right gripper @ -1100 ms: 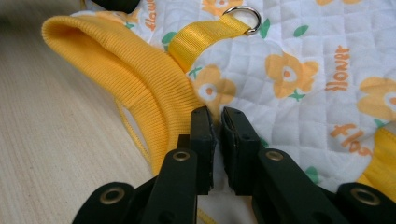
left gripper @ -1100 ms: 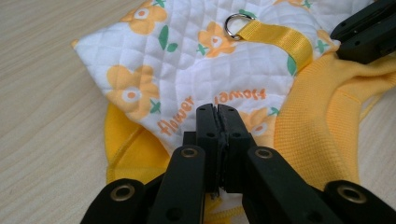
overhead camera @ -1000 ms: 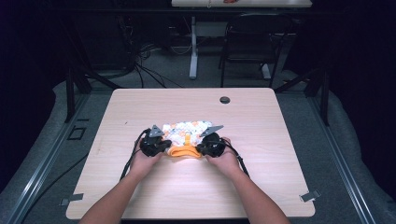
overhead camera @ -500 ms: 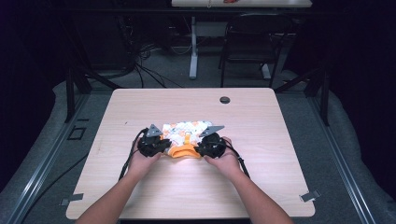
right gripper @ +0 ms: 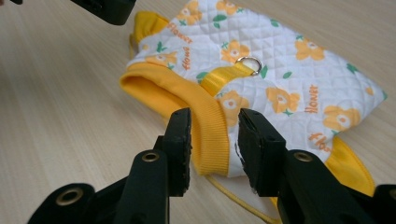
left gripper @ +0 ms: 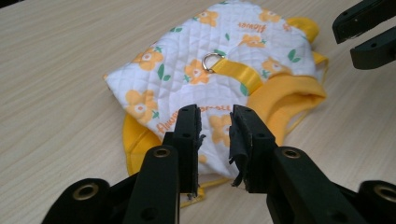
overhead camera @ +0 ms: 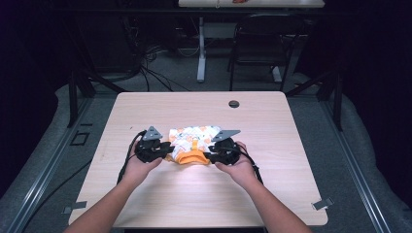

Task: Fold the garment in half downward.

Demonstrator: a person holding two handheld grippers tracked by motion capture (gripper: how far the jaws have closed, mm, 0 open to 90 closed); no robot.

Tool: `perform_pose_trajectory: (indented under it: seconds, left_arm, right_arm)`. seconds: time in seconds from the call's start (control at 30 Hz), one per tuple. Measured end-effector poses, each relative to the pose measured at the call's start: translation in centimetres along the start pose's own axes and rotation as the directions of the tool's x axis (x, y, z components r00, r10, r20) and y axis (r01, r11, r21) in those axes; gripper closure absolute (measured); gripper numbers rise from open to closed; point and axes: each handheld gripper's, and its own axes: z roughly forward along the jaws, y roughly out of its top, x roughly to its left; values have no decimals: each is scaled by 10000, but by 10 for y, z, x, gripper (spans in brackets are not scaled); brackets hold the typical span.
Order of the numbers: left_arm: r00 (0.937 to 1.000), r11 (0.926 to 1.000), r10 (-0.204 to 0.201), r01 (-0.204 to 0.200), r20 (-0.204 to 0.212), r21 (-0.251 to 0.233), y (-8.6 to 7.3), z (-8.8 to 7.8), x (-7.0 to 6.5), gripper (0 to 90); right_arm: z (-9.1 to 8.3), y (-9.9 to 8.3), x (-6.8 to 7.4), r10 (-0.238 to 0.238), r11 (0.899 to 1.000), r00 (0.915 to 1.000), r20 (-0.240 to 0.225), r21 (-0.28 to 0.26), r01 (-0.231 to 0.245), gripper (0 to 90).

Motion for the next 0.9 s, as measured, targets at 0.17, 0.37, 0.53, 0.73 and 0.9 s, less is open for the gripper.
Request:
perform_pose_trajectory:
  seconds: [0.17, 0.37, 0.53, 0.73, 0.9]
  left_arm:
    - [9991, 9997, -32, 43, 430, -253, 0, -15, -9, 580]
    - [9979, 9991, 361, -349, 537, -240, -7, -28, -22, 446]
    - [9976, 9997, 183, -173, 668, -159, -21, -36, -26, 413]
    - [9979, 10000, -40, 35, 640, 75, -47, -37, -30, 408]
    - [9959, 9984, -532, 516, 729, 248, -69, -36, -28, 408]
  right_arm:
    - [-19, 1, 9, -281, 9996, 9995, -127, -44, 280, 587]
    - [-36, -6, 22, -572, 9983, 9984, -30, -74, 571, 467]
    - [-46, -20, 31, -599, 9981, 9982, -36, 139, 599, 427]
    - [-49, -42, 33, -374, 9987, 9993, -90, 341, 377, 406]
    - [-47, -56, 32, -81, 9988, 9997, -233, 489, 93, 400]
